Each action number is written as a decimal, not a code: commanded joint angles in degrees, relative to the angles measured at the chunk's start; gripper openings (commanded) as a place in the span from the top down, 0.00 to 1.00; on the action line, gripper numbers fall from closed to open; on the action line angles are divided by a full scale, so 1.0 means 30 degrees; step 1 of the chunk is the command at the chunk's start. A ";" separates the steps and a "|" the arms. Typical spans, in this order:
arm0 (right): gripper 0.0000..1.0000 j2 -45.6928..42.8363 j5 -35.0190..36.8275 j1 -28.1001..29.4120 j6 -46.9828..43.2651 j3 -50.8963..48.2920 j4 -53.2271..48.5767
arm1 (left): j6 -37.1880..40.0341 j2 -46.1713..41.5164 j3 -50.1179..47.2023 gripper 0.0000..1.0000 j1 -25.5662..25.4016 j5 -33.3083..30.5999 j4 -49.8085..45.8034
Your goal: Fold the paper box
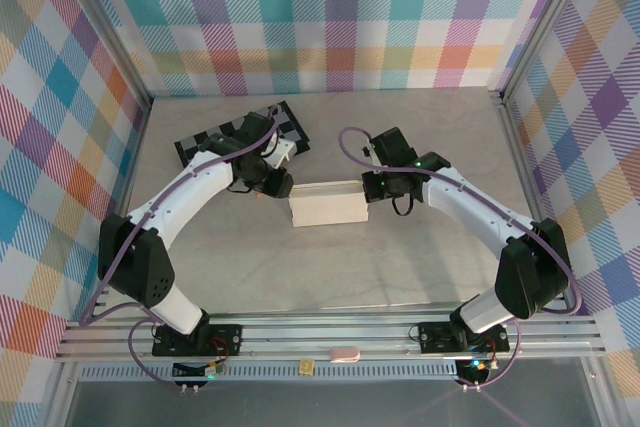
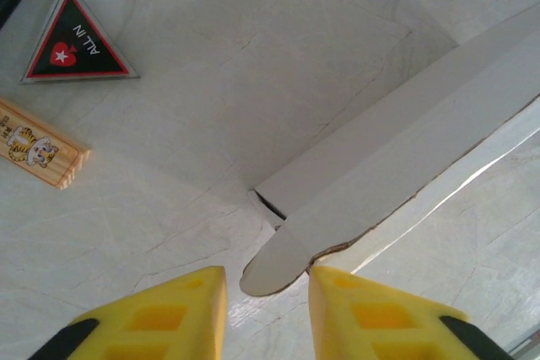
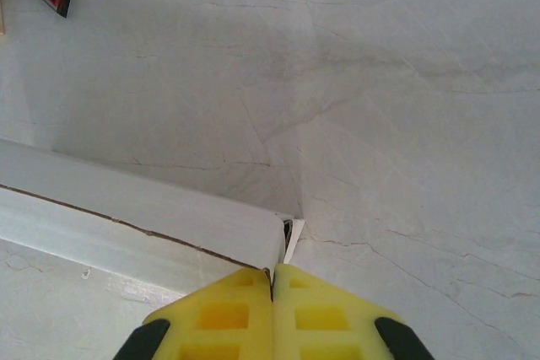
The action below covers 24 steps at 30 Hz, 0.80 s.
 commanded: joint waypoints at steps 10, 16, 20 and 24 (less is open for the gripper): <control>1.00 0.0937 -0.0384 0.0208 0.0124 -0.0121 -0.1983 | 0.0170 0.0639 0.0775 0.89 0.0063 0.0814 -0.0684; 1.00 0.0983 -0.0336 0.0208 0.0136 -0.0132 -0.1948 | -0.0362 0.0926 0.1170 0.95 -0.0099 0.1190 -0.0942; 1.00 0.1082 -0.0336 0.0208 0.0114 -0.0042 -0.1956 | -0.0947 0.1110 0.1606 0.97 -0.0232 0.1466 -0.1349; 1.00 0.1110 -0.0316 0.0215 0.0115 -0.0073 -0.1950 | -0.1633 0.1473 0.2262 1.00 -0.0374 0.1952 -0.2106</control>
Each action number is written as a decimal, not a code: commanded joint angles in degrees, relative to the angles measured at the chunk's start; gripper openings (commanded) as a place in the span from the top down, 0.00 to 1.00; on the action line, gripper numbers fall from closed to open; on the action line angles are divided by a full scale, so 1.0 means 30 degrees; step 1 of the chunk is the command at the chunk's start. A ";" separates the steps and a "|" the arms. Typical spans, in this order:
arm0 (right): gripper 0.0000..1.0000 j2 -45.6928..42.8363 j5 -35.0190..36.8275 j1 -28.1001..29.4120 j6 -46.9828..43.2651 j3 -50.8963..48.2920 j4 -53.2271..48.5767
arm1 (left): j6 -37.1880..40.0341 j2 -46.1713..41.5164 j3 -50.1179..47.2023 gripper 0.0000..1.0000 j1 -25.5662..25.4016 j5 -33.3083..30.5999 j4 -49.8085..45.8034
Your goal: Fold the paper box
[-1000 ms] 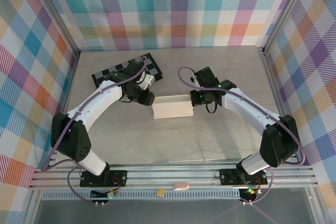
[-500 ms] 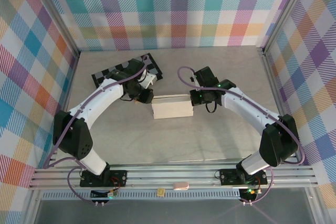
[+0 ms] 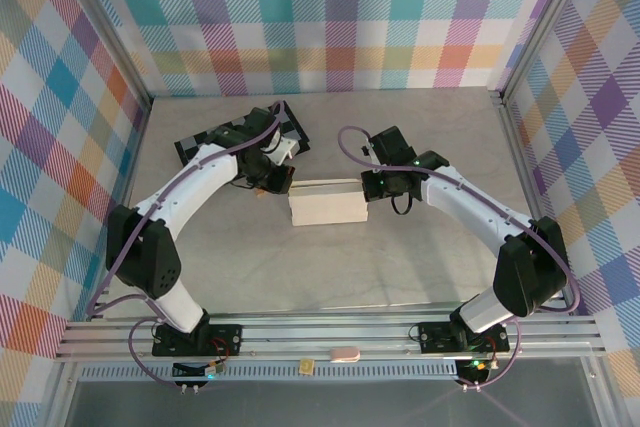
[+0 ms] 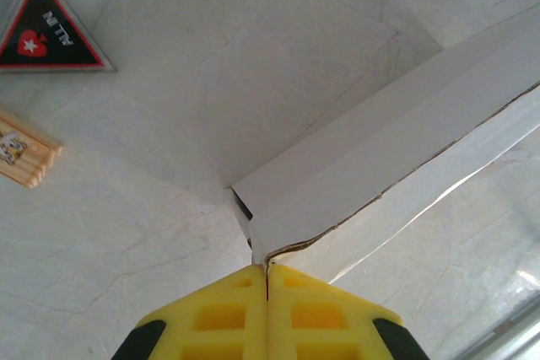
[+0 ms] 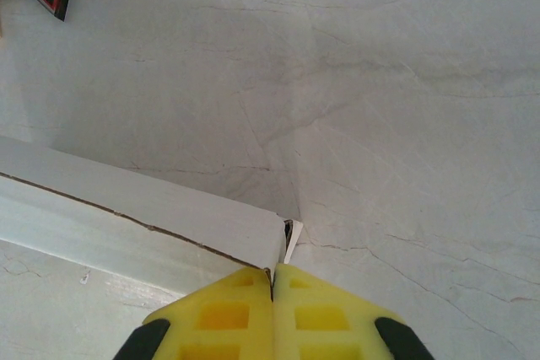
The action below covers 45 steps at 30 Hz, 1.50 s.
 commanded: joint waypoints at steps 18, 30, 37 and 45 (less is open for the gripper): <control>1.00 0.1080 -0.0321 0.0194 0.0158 -0.0115 -0.1988 | -0.4953 0.1524 0.2252 1.00 -0.1133 0.2111 -0.2395; 1.00 0.1078 -0.0374 0.0208 0.0209 -0.0123 -0.1933 | -0.6904 0.2156 0.2541 1.00 -0.1337 0.2565 -0.2324; 1.00 0.1080 -0.0316 0.0207 0.0179 -0.0240 -0.1876 | -0.6935 0.1795 0.1767 1.00 -0.1393 0.2324 -0.1641; 1.00 0.1093 -0.0301 0.0216 0.0041 -0.0211 -0.1799 | -0.6321 0.0792 -0.0330 1.00 -0.1792 0.1669 -0.0099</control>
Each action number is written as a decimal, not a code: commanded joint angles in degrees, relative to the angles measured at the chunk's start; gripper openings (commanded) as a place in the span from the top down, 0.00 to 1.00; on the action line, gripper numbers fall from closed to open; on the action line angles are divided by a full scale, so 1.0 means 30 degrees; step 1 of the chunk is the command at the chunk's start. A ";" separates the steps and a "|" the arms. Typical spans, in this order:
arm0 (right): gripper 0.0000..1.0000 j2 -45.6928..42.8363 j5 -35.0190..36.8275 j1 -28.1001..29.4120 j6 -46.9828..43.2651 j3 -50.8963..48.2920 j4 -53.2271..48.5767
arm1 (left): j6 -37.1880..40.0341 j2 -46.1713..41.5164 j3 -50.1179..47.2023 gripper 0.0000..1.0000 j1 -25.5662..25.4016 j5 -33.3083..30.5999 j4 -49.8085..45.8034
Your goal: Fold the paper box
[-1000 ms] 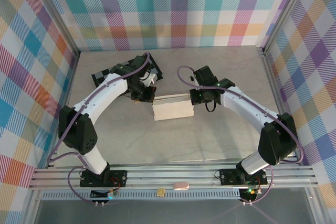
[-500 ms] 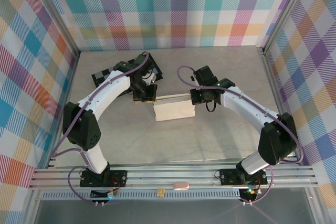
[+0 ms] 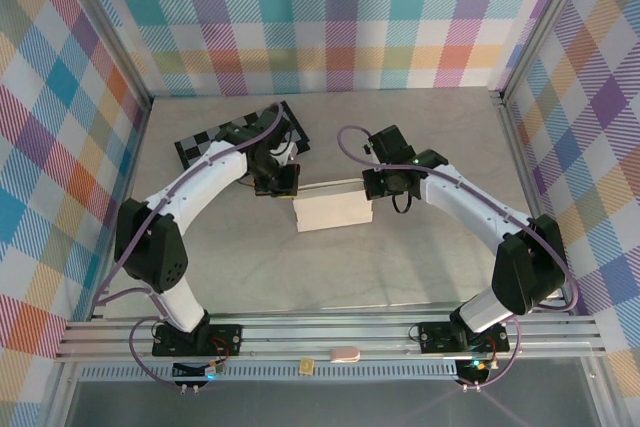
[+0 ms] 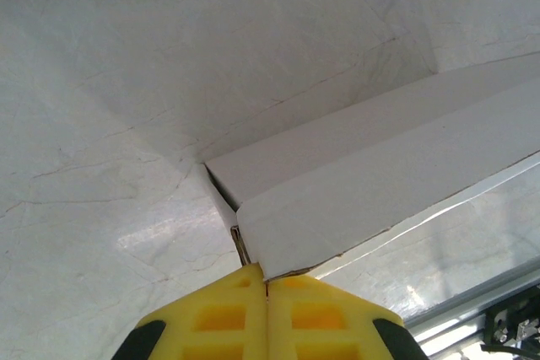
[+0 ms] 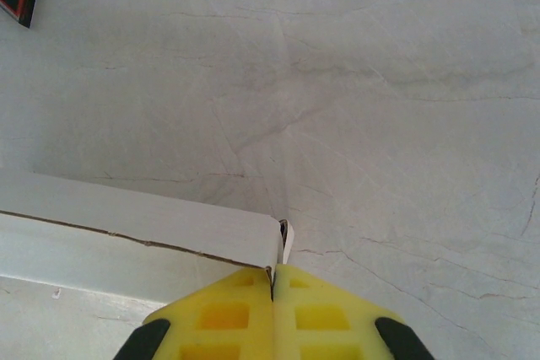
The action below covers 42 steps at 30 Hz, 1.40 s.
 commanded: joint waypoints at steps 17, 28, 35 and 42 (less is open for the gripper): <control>1.00 0.0761 -0.1086 0.0238 0.0310 0.0112 -0.2188 | 0.1226 -0.0755 -0.3816 1.00 -0.1855 -0.2271 0.2184; 0.79 -0.0194 -0.1470 0.0146 0.2018 0.0874 -0.3129 | 0.1000 -0.1022 -0.4057 1.00 -0.2162 -0.3137 0.2387; 0.67 -0.1119 -0.2365 -0.0113 0.4251 0.1224 -0.3360 | 0.0859 -0.1110 -0.4071 1.00 -0.2456 -0.3499 0.2446; 0.50 -0.3255 -0.2990 -0.0415 1.0266 0.0764 -0.1734 | 0.0738 -0.1265 -0.4159 1.00 -0.2539 -0.3595 0.2504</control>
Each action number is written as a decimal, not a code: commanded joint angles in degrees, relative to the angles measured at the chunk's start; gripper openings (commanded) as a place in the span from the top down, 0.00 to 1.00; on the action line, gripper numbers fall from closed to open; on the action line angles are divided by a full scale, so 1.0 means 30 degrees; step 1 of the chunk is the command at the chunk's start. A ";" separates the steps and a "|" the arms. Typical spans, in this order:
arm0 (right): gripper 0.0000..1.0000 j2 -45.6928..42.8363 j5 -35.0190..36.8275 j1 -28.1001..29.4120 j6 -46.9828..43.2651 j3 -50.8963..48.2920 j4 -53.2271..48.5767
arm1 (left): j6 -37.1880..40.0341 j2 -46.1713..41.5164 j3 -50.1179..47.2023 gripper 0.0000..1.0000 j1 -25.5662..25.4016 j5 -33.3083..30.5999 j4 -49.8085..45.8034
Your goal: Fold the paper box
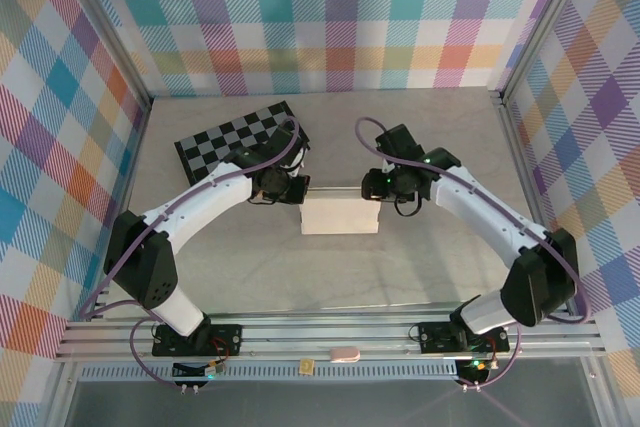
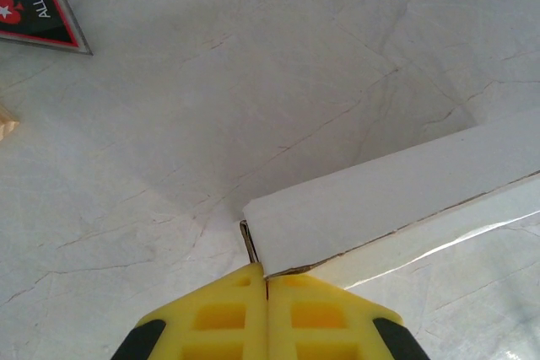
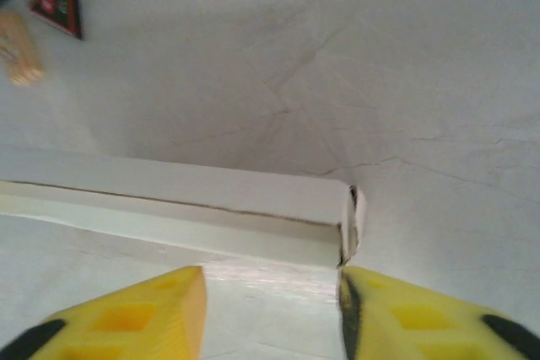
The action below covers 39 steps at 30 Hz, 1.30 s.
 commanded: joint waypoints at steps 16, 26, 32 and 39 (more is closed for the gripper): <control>0.20 -0.3394 -0.3897 -0.2271 2.1576 -0.4915 0.4616 | -0.0337 0.0488 -0.0909 1.00 -0.0597 0.0163 -0.1785; 0.30 -0.3452 -0.4102 -0.2769 2.3384 -0.7245 0.8078 | -0.0394 0.0444 -0.0859 1.00 -0.0718 0.0086 -0.1837; 0.31 -0.3997 -0.3356 -0.2831 2.2489 -0.6648 0.8131 | -0.0365 0.0400 -0.0832 1.00 -0.0724 0.0031 -0.1896; 0.39 -0.3344 -0.4308 -0.2811 2.2805 -0.7363 0.8791 | -0.0373 0.0451 -0.0767 1.00 -0.0747 0.0017 -0.1895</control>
